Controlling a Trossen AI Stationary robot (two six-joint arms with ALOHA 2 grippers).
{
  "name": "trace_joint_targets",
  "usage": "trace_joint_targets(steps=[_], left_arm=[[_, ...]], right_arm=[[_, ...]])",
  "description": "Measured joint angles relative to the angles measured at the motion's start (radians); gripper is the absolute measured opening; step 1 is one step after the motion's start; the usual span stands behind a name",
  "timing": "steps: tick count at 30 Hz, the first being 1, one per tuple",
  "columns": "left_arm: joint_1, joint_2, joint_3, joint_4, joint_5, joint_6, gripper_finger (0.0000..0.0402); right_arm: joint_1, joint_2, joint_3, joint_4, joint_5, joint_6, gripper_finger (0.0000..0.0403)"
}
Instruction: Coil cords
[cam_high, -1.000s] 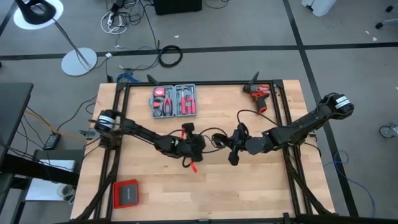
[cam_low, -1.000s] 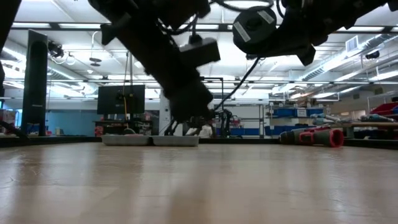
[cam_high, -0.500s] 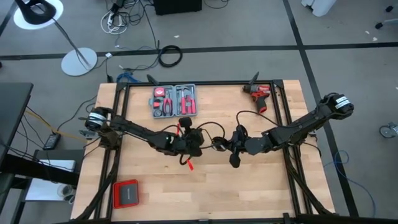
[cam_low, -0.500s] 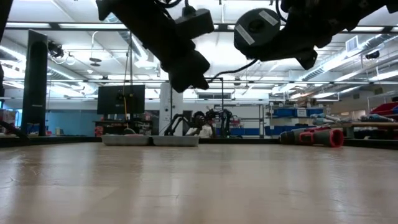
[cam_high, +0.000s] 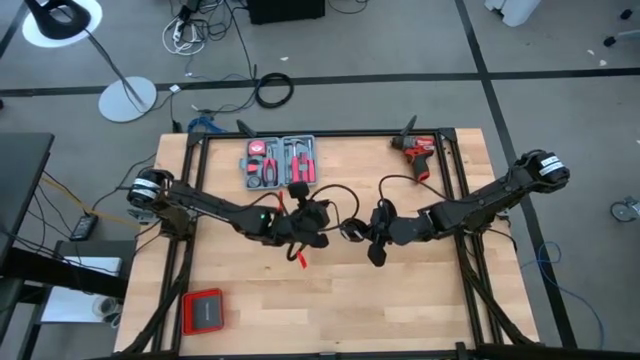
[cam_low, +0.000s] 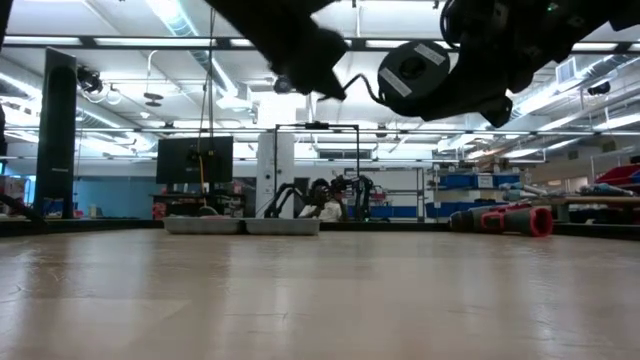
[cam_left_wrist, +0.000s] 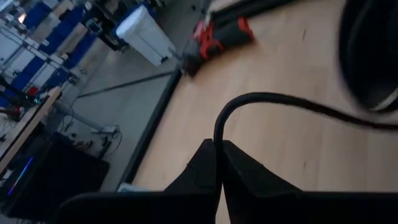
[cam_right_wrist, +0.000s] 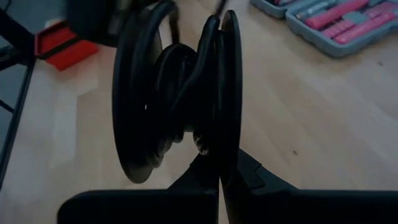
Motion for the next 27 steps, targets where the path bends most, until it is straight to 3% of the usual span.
trace_joint_targets(steps=[6,19,23,27], left_arm=[[0.002,0.000,0.076,0.005,0.008,0.066,0.0013],[0.018,0.000,0.104,0.092,0.086,0.138,0.0013],[0.018,0.000,0.104,0.125,0.116,0.171,0.0013],[0.012,0.000,0.104,0.130,0.135,0.161,0.0013]], right_arm=[[-0.031,0.013,0.000,0.031,-0.030,0.011,0.0000],[-0.109,0.111,0.009,0.135,-0.104,-0.004,0.0000],[-0.133,0.139,0.038,0.124,-0.102,-0.041,0.0000],[-0.154,0.146,0.069,0.125,-0.035,-0.099,0.0000]])
